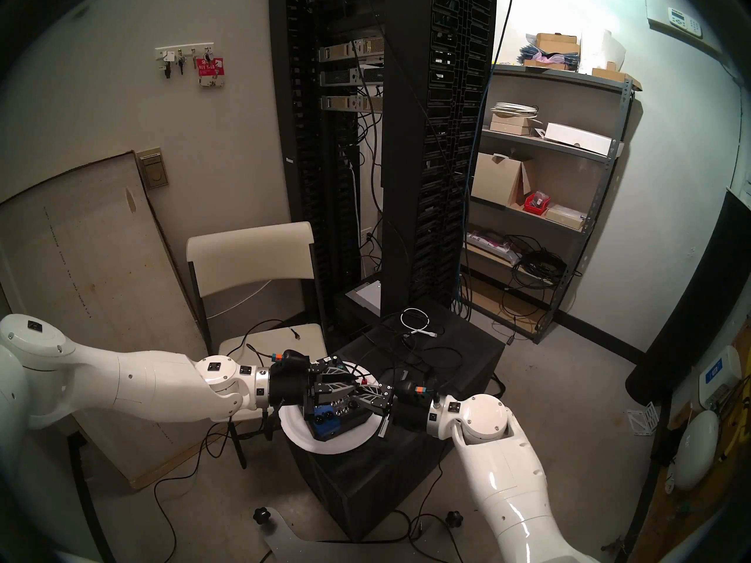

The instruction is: Insert aux cable

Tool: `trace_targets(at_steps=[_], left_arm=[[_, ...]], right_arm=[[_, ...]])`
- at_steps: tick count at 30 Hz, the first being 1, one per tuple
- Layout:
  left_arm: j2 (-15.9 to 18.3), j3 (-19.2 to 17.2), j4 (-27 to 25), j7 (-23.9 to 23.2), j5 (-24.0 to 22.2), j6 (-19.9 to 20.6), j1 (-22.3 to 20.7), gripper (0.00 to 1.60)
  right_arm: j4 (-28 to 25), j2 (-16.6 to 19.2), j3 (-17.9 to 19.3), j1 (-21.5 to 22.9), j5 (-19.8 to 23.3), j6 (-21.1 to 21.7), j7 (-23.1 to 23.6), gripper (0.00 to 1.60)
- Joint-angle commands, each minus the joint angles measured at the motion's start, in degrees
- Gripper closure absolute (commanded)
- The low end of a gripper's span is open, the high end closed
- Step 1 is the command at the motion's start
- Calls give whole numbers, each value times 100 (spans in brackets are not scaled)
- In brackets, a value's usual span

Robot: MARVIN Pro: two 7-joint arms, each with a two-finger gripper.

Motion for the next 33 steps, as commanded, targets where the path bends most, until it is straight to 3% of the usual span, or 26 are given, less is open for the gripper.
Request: trace_targets(at_steps=[1, 3, 5, 7, 33], left_arm=[[-25, -94, -43, 0, -26, -22, -106, 87], [-30, -84, -34, 2, -24, 4, -110, 88], [-33, -85, -22, -11, -46, 18, -101, 118], [-43, -80, 3, 13, -56, 10, -77, 160], [-183, 106, 211, -160, 132, 13, -31, 160]], right_arm=[[-55, -1, -2, -26, 13, 12, 14, 160], [-53, -1, -1, -26, 12, 7, 11, 160], [-46, 0, -2, -24, 11, 3, 9, 160], [-43, 1, -3, -23, 9, 4, 8, 160], [-28, 13, -26, -34, -196, 42, -145, 160]])
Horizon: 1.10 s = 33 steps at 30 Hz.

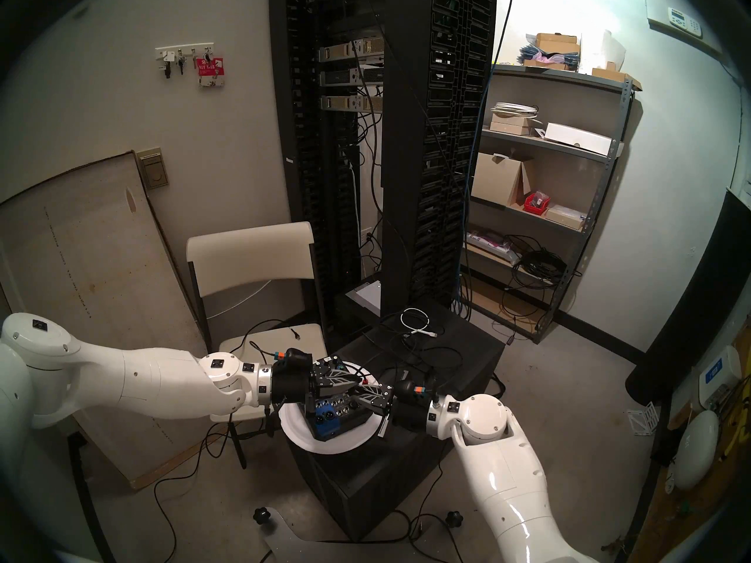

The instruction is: Insert aux cable

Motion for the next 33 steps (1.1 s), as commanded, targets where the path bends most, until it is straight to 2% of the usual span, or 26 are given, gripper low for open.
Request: trace_targets(at_steps=[1, 12, 14, 21, 33], left_arm=[[-14, 64, -42, -4, 66, 62, -3, 160], [27, 133, -99, 102, 144, 25, -26, 160], [49, 157, -162, 230, 135, 152, -69, 160], [10, 184, -83, 290, 157, 168, -69, 160], [-155, 274, 24, 177, 265, 296, -119, 160]], right_arm=[[15, 10, -15, -19, -65, 5, -39, 160], [49, 12, 12, -100, -192, -84, -189, 160], [53, 18, 16, -105, -195, -82, -197, 160], [98, 34, 13, -96, -206, -30, -222, 160], [115, 68, -19, -104, -227, 3, -276, 160]])
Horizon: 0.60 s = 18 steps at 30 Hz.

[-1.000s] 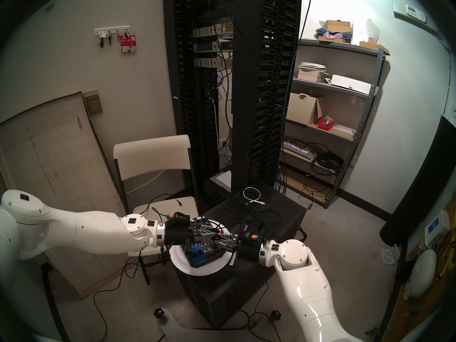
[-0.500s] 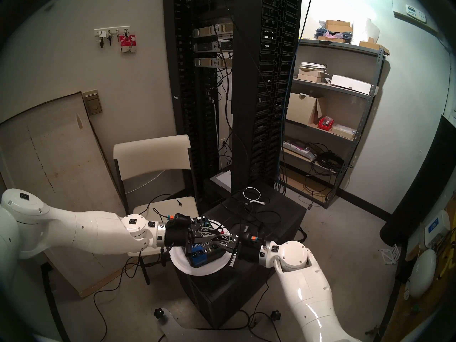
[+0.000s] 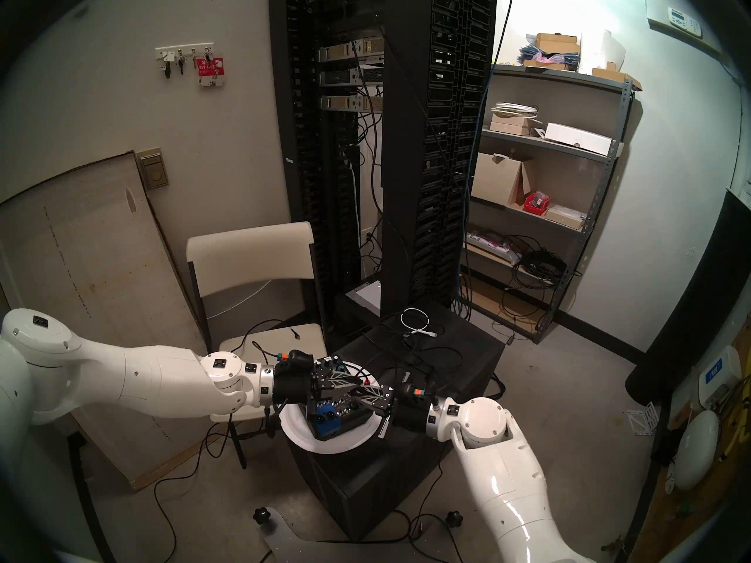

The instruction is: Insert aux cable

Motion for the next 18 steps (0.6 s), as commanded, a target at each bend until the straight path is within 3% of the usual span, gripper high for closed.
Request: trace_targets(at_steps=[1, 18], left_arm=[[-108, 123, 82, -136, 84, 186, 1, 160], [-177, 219, 81, -176, 101, 308, 4, 160]], right_arm=[[101, 54, -7, -46, -89, 82, -31, 160], [164, 119, -72, -31, -149, 117, -53, 160]])
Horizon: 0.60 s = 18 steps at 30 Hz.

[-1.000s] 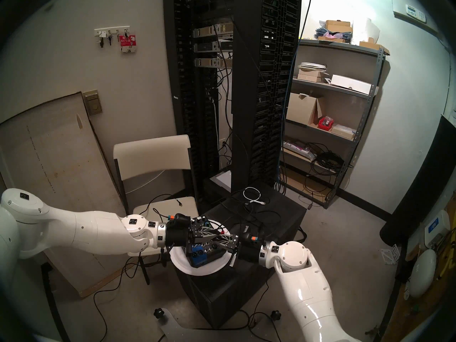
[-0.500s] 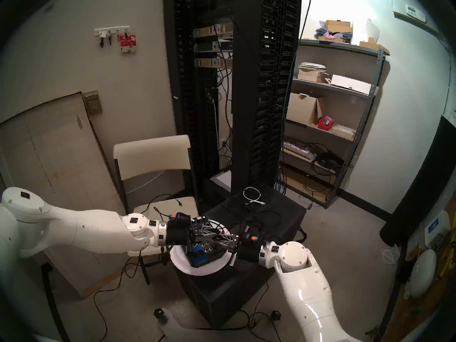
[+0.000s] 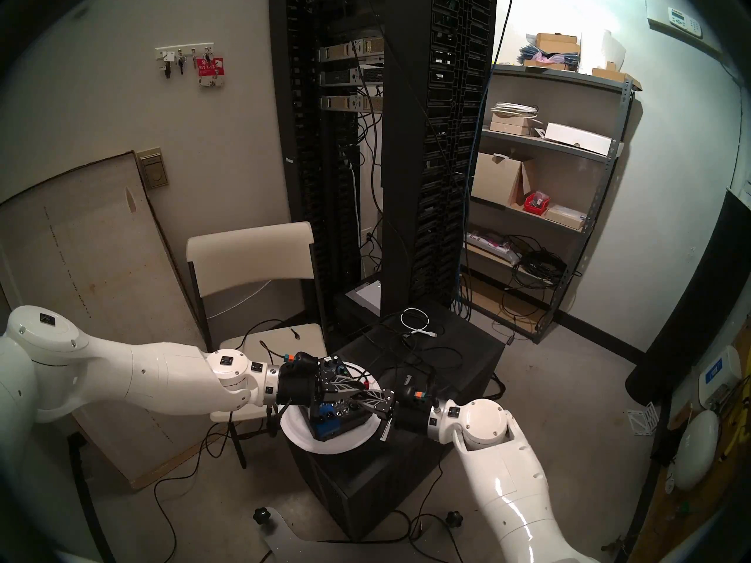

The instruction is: Insert aux cable

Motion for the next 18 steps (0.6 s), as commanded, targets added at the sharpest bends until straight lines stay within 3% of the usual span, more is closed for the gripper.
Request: trace_targets(at_steps=[1, 16, 17, 18], left_arm=[[14, 93, -79, -50, 41, 72, 48, 160], [61, -4, -157, 357, 99, -224, 52, 157], [56, -13, -138, 312, 71, -224, 52, 109], [70, -37, -143, 313, 48, -289, 66, 104]], right_arm=[[69, 47, -4, -18, -63, 53, -16, 160], [7, 50, 14, -47, -86, 83, -118, 160], [0, 50, 16, -47, -87, 88, -118, 160], [-5, 48, 21, -48, -92, 90, -121, 160]])
